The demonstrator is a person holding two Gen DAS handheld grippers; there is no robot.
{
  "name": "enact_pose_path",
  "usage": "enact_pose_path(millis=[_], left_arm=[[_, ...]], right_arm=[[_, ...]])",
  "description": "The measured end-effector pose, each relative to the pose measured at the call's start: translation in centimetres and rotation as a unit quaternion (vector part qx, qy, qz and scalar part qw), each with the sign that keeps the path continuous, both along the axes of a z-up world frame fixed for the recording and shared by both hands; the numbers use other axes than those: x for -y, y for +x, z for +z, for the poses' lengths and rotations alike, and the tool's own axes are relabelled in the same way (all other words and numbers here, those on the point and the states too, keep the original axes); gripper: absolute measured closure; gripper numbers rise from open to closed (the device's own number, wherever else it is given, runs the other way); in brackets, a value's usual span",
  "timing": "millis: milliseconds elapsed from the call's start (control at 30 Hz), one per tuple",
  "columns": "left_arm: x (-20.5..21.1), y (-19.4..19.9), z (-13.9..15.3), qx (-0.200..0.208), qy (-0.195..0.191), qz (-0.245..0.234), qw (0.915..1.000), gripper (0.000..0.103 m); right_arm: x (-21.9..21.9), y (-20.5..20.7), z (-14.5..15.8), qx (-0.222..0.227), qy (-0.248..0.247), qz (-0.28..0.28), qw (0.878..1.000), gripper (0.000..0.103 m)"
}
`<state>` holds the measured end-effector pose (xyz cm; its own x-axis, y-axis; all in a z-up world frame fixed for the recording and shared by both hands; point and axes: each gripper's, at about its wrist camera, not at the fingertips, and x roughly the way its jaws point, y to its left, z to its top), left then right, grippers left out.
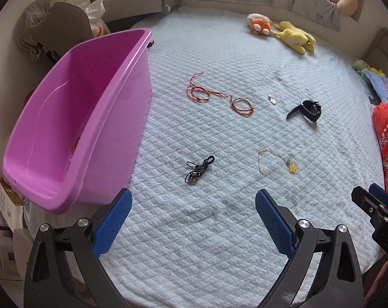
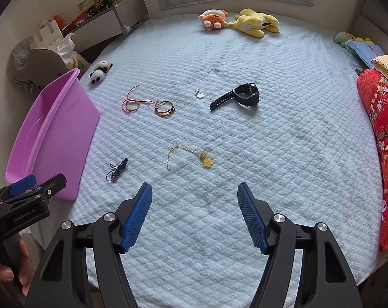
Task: Organize jewelry
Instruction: 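Move both open tools back over the black cord necklace and gold chain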
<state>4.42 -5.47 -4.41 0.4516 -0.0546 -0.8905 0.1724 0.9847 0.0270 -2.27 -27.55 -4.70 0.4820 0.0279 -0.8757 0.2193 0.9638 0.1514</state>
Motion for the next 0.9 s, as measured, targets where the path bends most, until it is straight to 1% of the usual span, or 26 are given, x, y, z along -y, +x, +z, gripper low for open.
enact_pose_path(millis=[100,200,300,467,567,633,767,900], left_arm=[[0.2,0.7,-3.2,-0.002,0.001,0.001,1.0000,0.008],[0.6,1.4,-6.4,0.010,0.005,0.005,0.9999,0.008],[1.1,2.0,-8.8,0.030,0.000,0.009,0.9995,0.008],[2.0,3.5,-12.1,0.041,0.003,0.011,0.9991,0.008],[2.4,4.3,-13.8,0.036,-0.002,0.010,0.9993,0.008],[2.6,4.8,-14.7,0.036,0.002,0.008,0.9993,0.008],[2.6,5.5,-15.8,0.038,-0.002,0.010,0.9992,0.008],[2.8,6.2,-16.6,0.037,-0.006,0.012,0.9992,0.008]], right_arm=[[-0.1,1.1,-2.9,0.004,-0.002,0.011,1.000,0.037],[-0.3,2.4,-6.0,0.009,-0.001,0.031,0.999,0.037],[-0.4,3.6,-8.6,0.016,-0.008,0.047,0.999,0.037],[-0.2,5.2,-12.2,0.025,-0.022,0.058,0.998,0.037],[0.1,5.9,-13.7,0.027,-0.023,0.053,0.998,0.037],[0.3,6.3,-14.4,0.030,-0.025,0.051,0.998,0.037],[0.6,7.0,-14.7,0.045,-0.045,0.043,0.997,0.037],[0.7,8.0,-14.9,0.060,-0.059,0.052,0.995,0.037]])
